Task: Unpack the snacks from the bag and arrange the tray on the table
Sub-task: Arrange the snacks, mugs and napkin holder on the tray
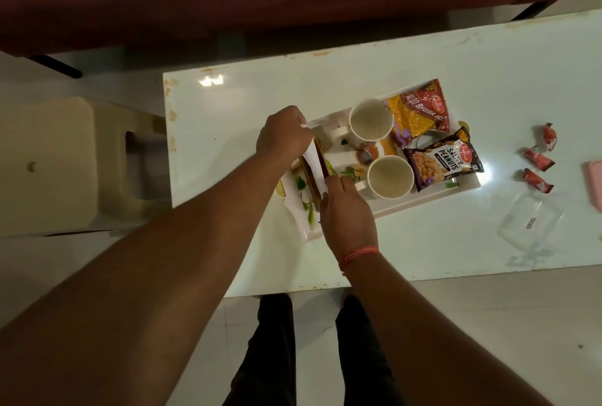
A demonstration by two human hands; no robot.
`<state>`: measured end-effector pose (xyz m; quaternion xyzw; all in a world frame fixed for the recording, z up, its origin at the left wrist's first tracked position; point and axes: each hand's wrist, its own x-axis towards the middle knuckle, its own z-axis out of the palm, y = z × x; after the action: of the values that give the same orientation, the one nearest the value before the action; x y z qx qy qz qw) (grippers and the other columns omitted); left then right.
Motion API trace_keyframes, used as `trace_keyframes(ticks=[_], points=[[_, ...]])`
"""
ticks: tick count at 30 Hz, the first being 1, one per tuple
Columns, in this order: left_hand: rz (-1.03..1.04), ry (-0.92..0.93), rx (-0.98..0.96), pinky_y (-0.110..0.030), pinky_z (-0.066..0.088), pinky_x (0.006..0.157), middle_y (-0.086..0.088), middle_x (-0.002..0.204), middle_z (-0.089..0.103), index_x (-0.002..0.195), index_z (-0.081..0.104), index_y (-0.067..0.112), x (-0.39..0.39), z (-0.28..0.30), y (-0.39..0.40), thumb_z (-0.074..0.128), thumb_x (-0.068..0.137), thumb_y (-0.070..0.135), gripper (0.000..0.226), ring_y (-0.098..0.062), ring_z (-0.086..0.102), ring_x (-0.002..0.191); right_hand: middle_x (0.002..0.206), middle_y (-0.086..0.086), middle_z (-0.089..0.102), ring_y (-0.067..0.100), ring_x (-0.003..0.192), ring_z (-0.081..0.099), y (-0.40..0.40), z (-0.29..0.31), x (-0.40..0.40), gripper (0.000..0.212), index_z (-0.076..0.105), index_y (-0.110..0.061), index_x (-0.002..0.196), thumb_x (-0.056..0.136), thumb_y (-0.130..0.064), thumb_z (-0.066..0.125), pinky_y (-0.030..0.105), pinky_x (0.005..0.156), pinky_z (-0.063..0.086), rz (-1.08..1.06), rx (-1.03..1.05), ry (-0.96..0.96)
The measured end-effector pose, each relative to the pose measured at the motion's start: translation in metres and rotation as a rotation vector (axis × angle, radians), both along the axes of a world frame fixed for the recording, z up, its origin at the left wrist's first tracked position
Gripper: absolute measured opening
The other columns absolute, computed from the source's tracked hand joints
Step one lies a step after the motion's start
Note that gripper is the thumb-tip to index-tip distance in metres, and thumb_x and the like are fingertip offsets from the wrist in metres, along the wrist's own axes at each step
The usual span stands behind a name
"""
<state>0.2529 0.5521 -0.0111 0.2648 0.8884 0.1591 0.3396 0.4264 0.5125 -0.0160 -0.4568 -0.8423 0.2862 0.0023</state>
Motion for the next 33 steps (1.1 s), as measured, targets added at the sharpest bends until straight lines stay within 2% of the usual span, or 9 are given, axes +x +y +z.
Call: trace_keyframes(ticks=[4, 9, 13, 19, 23, 25, 28, 31, 33], points=[[-0.049, 0.04, -0.055, -0.036, 0.054, 0.084, -0.002, 0.108, 0.066, 0.1, 0.061, 0.02, 0.006, -0.015, 0.0, 0.056, 0.085, 0.018, 0.016, -0.026, 0.063, 0.097, 0.108, 0.008, 0.061, 0.028, 0.078, 0.066, -0.007, -0.013, 0.001, 0.025, 0.053, -0.013, 0.12, 0.095, -0.013, 0.054, 0.036, 0.067, 0.056, -0.076, -0.056, -0.029], [-0.079, 0.076, -0.038, -0.034, 0.052, 0.076, -0.007, 0.109, 0.066, 0.11, 0.061, 0.012, 0.013, -0.027, -0.003, 0.057, 0.086, 0.014, 0.024, -0.028, 0.063, 0.097, 0.11, 0.008, 0.061, 0.029, 0.076, 0.067, -0.01, -0.024, 0.003, 0.025, 0.05, -0.014, 0.119, 0.095, -0.015, 0.054, 0.039, 0.066, 0.058, -0.11, -0.077, -0.067], [-0.052, 0.059, -0.022, -0.038, 0.054, 0.08, -0.009, 0.11, 0.066, 0.112, 0.059, 0.011, 0.014, -0.033, -0.004, 0.06, 0.087, 0.021, 0.026, -0.029, 0.062, 0.101, 0.112, 0.008, 0.06, 0.03, 0.076, 0.067, -0.011, -0.026, 0.003, 0.022, 0.049, -0.015, 0.116, 0.095, -0.016, 0.055, 0.037, 0.064, 0.056, -0.117, -0.091, -0.064], [0.082, -0.03, -0.014, -0.047, 0.053, 0.089, -0.008, 0.114, 0.057, 0.117, 0.054, 0.011, 0.014, -0.032, -0.006, 0.053, 0.083, 0.045, 0.048, -0.03, 0.057, 0.107, 0.125, 0.006, 0.053, 0.03, 0.085, 0.069, -0.019, -0.027, 0.012, 0.028, 0.047, -0.014, 0.117, 0.093, -0.02, 0.061, 0.038, 0.07, 0.059, -0.138, -0.15, -0.029], [0.23, -0.042, 0.063, -0.046, 0.052, 0.094, -0.007, 0.127, 0.058, 0.128, 0.052, 0.014, 0.015, -0.025, -0.014, 0.034, 0.088, 0.071, 0.071, -0.027, 0.058, 0.114, 0.129, 0.006, 0.055, 0.027, 0.094, 0.069, -0.02, -0.015, 0.026, 0.037, 0.046, -0.015, 0.125, 0.095, -0.031, 0.059, 0.036, 0.075, 0.058, -0.108, -0.145, 0.007], [0.301, 0.005, 0.124, -0.042, 0.053, 0.092, -0.008, 0.126, 0.06, 0.126, 0.055, 0.014, 0.018, -0.023, -0.029, 0.028, 0.091, 0.07, 0.071, -0.025, 0.059, 0.113, 0.124, 0.004, 0.06, 0.024, 0.091, 0.07, -0.018, -0.002, 0.043, 0.036, 0.049, -0.016, 0.124, 0.096, -0.038, 0.056, 0.037, 0.071, 0.058, -0.082, -0.102, 0.022], [0.438, 0.03, 0.149, -0.045, 0.047, 0.099, -0.015, 0.123, 0.06, 0.121, 0.059, 0.007, 0.022, -0.022, -0.06, 0.027, 0.099, 0.056, 0.062, -0.032, 0.057, 0.115, 0.102, 0.001, 0.067, 0.019, 0.075, 0.067, 0.004, 0.015, 0.079, 0.031, 0.056, -0.017, 0.112, 0.096, -0.043, 0.052, 0.031, 0.059, 0.054, -0.087, 0.023, 0.023], [0.609, -0.128, 0.033, -0.045, 0.039, 0.108, -0.023, 0.135, 0.054, 0.132, 0.052, -0.001, 0.023, -0.037, -0.089, 0.027, 0.103, 0.047, 0.061, -0.038, 0.05, 0.125, 0.089, 0.001, 0.063, 0.019, 0.074, 0.06, 0.058, 0.017, 0.116, 0.023, 0.057, -0.017, 0.104, 0.096, -0.038, 0.053, 0.027, 0.059, 0.041, -0.215, 0.083, 0.017], [0.792, -0.376, 0.013, -0.048, 0.038, 0.111, -0.018, 0.14, 0.052, 0.142, 0.043, 0.005, 0.026, -0.042, -0.098, 0.026, 0.102, 0.051, 0.062, -0.036, 0.05, 0.128, 0.092, 0.009, 0.061, 0.026, 0.082, 0.057, 0.109, 0.006, 0.135, 0.021, 0.058, -0.011, 0.1, 0.097, -0.032, 0.053, 0.03, 0.067, 0.037, -0.304, 0.102, 0.024]])
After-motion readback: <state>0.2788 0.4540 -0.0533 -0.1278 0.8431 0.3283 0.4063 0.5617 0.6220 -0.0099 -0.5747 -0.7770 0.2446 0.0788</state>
